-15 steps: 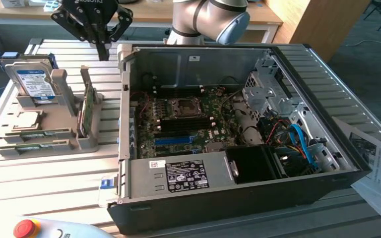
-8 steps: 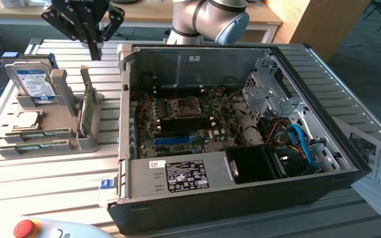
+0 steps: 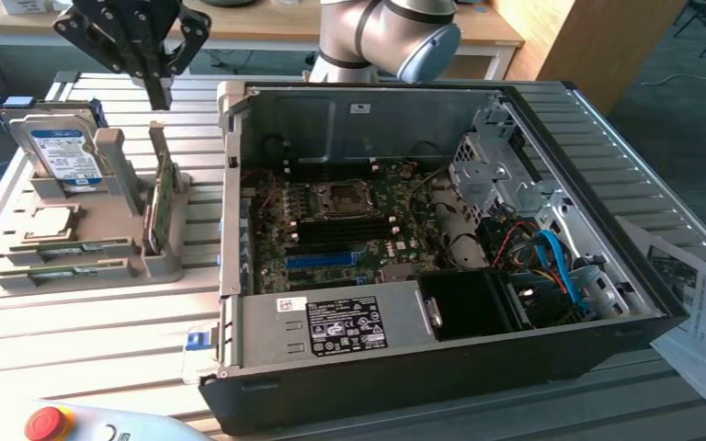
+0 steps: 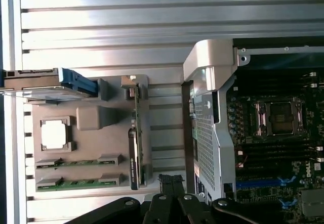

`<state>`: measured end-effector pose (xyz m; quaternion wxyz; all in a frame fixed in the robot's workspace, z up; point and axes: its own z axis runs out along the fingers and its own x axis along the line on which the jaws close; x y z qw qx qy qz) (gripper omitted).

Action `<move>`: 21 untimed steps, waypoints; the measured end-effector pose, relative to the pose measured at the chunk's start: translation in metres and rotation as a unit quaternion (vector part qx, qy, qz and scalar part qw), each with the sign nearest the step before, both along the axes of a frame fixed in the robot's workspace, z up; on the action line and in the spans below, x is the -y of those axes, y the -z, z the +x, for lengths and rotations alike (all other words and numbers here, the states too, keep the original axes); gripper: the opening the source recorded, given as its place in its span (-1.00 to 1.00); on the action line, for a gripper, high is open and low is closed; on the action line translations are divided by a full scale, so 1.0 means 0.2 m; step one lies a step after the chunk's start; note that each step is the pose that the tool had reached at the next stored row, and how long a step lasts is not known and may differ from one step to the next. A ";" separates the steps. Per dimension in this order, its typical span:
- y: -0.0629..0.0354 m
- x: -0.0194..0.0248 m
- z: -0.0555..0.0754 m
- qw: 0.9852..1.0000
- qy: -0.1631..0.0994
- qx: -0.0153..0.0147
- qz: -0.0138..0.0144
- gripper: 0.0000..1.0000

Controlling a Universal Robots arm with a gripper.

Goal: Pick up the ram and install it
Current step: 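Reach for the ram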

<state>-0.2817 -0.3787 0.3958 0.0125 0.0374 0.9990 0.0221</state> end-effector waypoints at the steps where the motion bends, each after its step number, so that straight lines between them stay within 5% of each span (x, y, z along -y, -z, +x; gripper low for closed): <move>1: 0.000 -0.002 -0.01 1.000 0.000 0.000 0.000 -0.80; 21: 0.000 -0.034 -0.26 1.000 0.000 0.000 0.000 -0.80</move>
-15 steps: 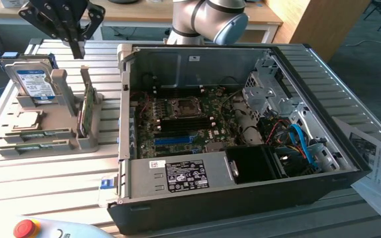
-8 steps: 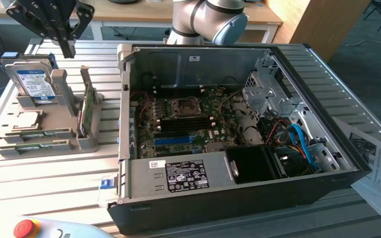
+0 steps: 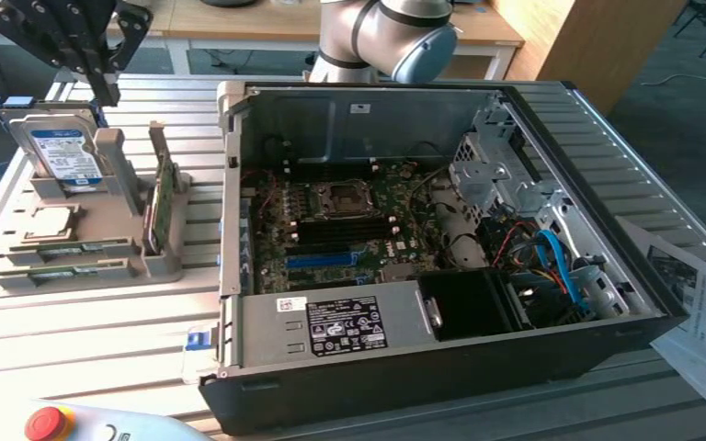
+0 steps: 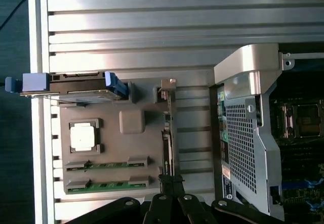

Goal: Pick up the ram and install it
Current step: 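Reach for the ram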

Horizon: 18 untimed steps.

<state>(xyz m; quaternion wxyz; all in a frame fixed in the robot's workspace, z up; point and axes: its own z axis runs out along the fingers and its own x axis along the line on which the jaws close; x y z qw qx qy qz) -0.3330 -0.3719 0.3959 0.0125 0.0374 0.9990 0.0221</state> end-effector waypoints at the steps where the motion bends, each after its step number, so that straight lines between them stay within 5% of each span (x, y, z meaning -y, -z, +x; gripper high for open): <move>1: 0.000 -0.001 -0.01 1.000 0.000 0.000 0.000 -0.80; 18: 0.000 -0.022 -0.21 1.000 0.000 0.000 0.000 -0.80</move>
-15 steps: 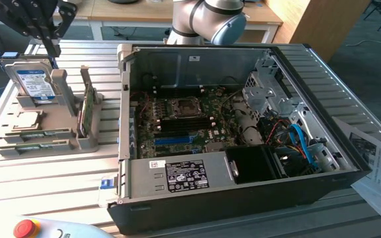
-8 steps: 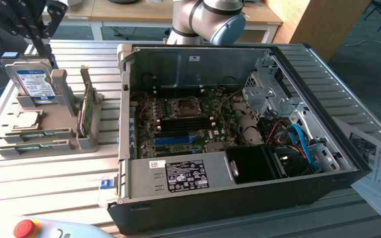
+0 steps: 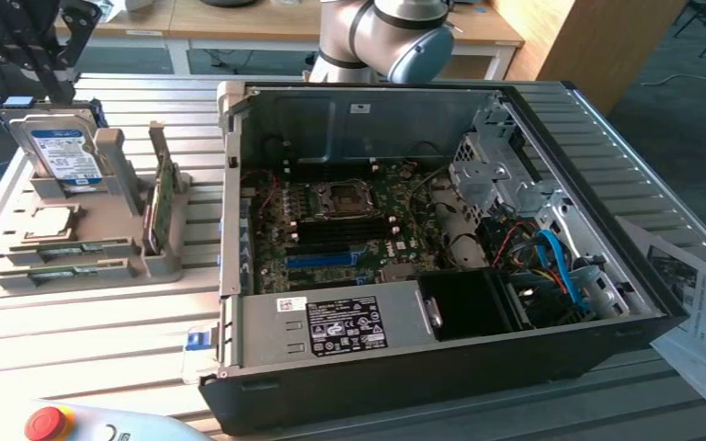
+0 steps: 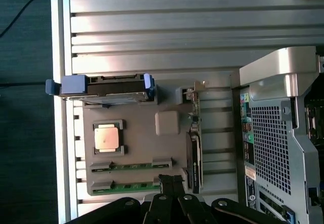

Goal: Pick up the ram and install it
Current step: 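Reach for the ram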

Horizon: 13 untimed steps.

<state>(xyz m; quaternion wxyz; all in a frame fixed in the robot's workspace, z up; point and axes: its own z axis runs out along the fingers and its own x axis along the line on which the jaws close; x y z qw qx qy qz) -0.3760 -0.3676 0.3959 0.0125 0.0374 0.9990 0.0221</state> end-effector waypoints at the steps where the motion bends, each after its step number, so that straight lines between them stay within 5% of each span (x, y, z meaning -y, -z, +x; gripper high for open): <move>1: 0.000 -0.001 -0.01 1.000 0.000 0.000 0.000 -0.80; 13: 0.000 -0.010 -0.12 1.000 0.000 0.000 0.000 -0.80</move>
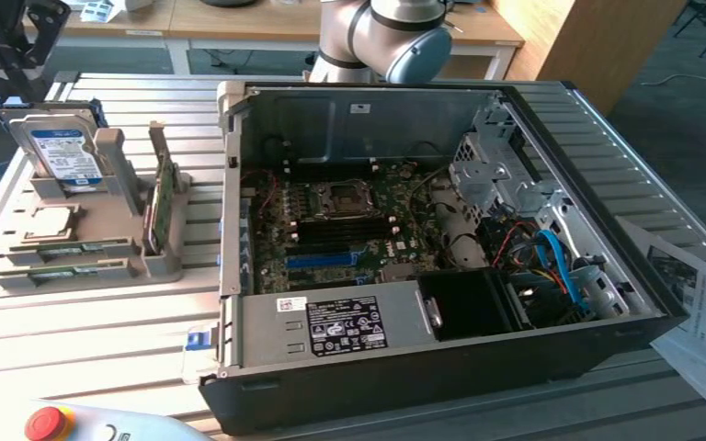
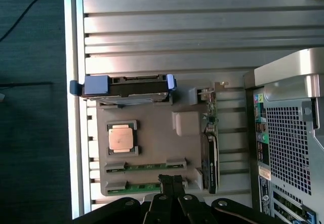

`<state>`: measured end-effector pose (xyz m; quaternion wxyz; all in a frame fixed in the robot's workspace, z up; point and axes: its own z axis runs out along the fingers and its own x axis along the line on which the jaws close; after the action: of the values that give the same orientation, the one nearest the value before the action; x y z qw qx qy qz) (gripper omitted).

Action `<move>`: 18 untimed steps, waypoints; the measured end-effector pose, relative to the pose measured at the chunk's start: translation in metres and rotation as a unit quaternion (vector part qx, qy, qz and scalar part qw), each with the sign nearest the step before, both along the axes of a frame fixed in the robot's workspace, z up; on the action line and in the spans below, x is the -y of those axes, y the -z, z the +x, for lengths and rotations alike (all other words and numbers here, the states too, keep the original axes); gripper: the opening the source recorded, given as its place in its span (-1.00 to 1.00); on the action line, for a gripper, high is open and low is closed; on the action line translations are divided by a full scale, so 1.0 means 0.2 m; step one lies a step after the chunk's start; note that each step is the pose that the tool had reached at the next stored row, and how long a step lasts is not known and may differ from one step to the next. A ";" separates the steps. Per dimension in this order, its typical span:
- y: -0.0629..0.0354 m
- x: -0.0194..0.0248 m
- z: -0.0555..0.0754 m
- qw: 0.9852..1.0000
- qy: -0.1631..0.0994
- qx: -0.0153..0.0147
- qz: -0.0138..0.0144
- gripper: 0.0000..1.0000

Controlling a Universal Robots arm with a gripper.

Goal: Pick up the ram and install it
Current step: 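Reach for the ram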

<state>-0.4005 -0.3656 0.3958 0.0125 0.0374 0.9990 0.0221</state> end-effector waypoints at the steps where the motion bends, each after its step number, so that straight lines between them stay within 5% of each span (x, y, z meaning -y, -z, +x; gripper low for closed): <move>1: 0.000 0.000 0.00 1.000 0.000 0.000 0.000 -0.80; 12: 0.000 0.000 0.00 1.000 0.000 0.000 0.000 -0.80; 18: 0.000 0.023 0.00 1.000 0.000 0.000 0.000 -0.80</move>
<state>-0.4007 -0.3702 0.3958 0.0125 0.0374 0.9990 0.0221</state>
